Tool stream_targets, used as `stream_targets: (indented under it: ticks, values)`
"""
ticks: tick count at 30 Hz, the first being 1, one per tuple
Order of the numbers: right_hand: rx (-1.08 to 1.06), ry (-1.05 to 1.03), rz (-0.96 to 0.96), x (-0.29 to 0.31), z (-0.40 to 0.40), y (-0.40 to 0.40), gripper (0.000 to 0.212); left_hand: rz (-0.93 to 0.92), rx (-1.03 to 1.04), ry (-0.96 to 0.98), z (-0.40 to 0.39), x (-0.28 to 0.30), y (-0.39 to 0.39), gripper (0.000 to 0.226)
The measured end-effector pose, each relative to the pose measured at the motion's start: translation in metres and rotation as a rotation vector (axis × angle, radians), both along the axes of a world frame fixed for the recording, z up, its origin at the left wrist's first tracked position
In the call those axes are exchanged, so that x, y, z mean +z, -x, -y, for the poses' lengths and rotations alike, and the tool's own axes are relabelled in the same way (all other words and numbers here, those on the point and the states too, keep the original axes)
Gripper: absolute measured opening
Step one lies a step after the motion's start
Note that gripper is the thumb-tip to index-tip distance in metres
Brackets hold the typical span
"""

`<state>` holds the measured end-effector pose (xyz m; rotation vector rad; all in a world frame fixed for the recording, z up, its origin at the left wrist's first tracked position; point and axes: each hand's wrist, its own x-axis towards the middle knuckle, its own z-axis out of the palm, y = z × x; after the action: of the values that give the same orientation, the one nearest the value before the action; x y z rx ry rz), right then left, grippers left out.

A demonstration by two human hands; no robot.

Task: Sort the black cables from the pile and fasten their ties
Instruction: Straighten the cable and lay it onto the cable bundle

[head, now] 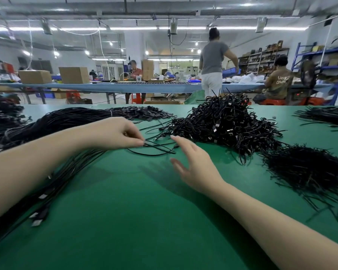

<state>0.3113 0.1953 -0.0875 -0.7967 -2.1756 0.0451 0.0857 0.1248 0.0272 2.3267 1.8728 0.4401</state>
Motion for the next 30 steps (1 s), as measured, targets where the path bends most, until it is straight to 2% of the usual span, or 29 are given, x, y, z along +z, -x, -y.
stream_targets:
  ticks: [2,3,6,7,8,10,11,13,16,20,22,23,24,27,28,29,30]
  values:
    - [0.081,0.069,-0.042,0.000,0.005,0.009,0.031,0.213,-0.056,-0.042,-0.009,-0.001,-0.021,0.008]
    - [0.100,0.140,-0.103,0.001,0.006,0.012,0.022,0.366,-0.064,-0.081,-0.013,0.000,-0.029,0.016]
    - [0.107,0.277,-0.332,0.004,0.006,0.011,0.017,0.881,0.008,-0.074,-0.027,-0.008,-0.049,0.039]
    - [0.095,0.259,-0.391,0.006,0.004,0.010,0.018,0.941,0.031,-0.041,-0.033,-0.014,-0.057,0.035]
    - [0.092,0.236,-0.433,0.008,0.003,0.008,0.018,0.900,0.047,-0.009,-0.036,-0.021,-0.065,0.028]
    - [0.118,0.216,-0.477,0.012,0.002,0.008,0.019,0.829,0.010,0.013,-0.041,-0.031,-0.081,0.040]
    - [0.131,0.219,-0.486,0.013,0.003,0.008,0.019,0.880,-0.011,0.013,-0.044,-0.032,-0.087,0.048]
    - [0.151,0.245,-0.478,0.011,0.003,0.008,0.020,1.091,-0.009,0.014,-0.048,-0.025,-0.096,0.050]
    - [0.205,0.343,-0.403,0.003,0.001,0.006,0.023,1.434,0.019,0.050,-0.052,-0.011,-0.098,0.039]
    - [0.210,0.550,-0.261,-0.004,-0.004,0.003,0.041,1.603,-0.177,0.293,-0.044,0.006,-0.076,0.047]
    - [0.196,0.576,-0.254,-0.001,-0.006,0.001,0.049,1.609,-0.361,0.476,-0.036,0.012,-0.058,0.048]
    - [0.180,0.567,-0.259,0.002,-0.007,0.000,0.052,1.535,-0.432,0.560,-0.032,0.015,-0.050,0.047]
    - [0.162,0.552,-0.271,0.007,-0.007,-0.001,0.055,1.387,-0.457,0.624,-0.029,0.016,-0.043,0.045]
    - [0.124,0.500,-0.302,0.034,-0.005,-0.005,0.057,0.728,-0.269,0.777,-0.029,0.011,-0.043,0.047]
    - [0.116,0.489,-0.291,0.045,-0.003,-0.006,0.053,0.593,-0.174,0.802,-0.031,0.009,-0.046,0.052]
    - [0.111,0.479,-0.277,0.056,-0.001,-0.006,0.048,0.545,-0.105,0.790,-0.033,0.006,-0.051,0.054]
    - [0.115,0.482,-0.278,0.065,0.003,-0.005,0.044,0.576,-0.075,0.731,-0.036,0.005,-0.055,0.052]
